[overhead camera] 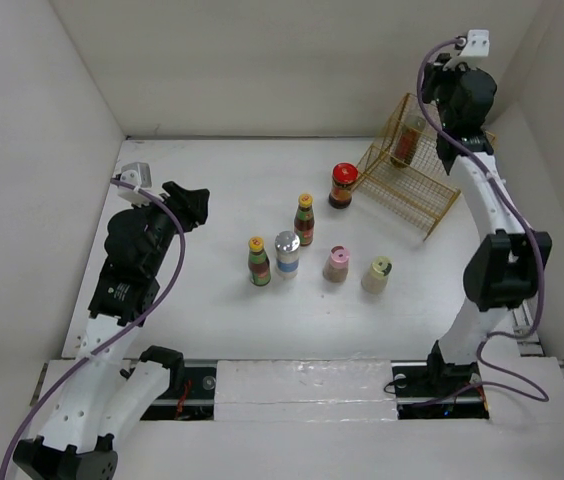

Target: Organize the condiment bottles

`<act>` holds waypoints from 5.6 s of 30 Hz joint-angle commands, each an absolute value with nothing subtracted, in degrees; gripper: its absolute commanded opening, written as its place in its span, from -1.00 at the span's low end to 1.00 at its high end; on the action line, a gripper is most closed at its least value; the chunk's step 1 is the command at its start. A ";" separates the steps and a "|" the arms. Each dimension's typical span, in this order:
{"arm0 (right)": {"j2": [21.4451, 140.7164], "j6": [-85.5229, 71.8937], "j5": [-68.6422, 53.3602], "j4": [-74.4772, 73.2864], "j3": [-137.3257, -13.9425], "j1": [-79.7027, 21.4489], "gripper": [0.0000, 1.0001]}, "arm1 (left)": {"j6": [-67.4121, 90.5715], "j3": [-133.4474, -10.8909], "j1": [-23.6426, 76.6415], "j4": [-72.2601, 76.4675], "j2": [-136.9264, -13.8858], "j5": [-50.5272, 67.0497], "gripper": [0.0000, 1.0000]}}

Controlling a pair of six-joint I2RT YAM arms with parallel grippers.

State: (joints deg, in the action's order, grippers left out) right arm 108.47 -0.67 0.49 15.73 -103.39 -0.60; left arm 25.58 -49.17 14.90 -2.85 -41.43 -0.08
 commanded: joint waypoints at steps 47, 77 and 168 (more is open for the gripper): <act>80.08 -2.29 -15.75 32.26 -65.91 -25.95 -0.73 | 26.19 -49.04 14.59 -0.70 -42.98 2.90 0.06; 103.80 0.62 -0.70 5.89 -113.91 6.24 -0.85 | 25.67 -49.04 14.59 -0.70 -42.45 2.29 0.06; 101.60 7.65 -34.63 18.09 -71.90 -46.93 0.37 | 26.19 -48.43 14.59 -0.18 -42.11 3.96 0.18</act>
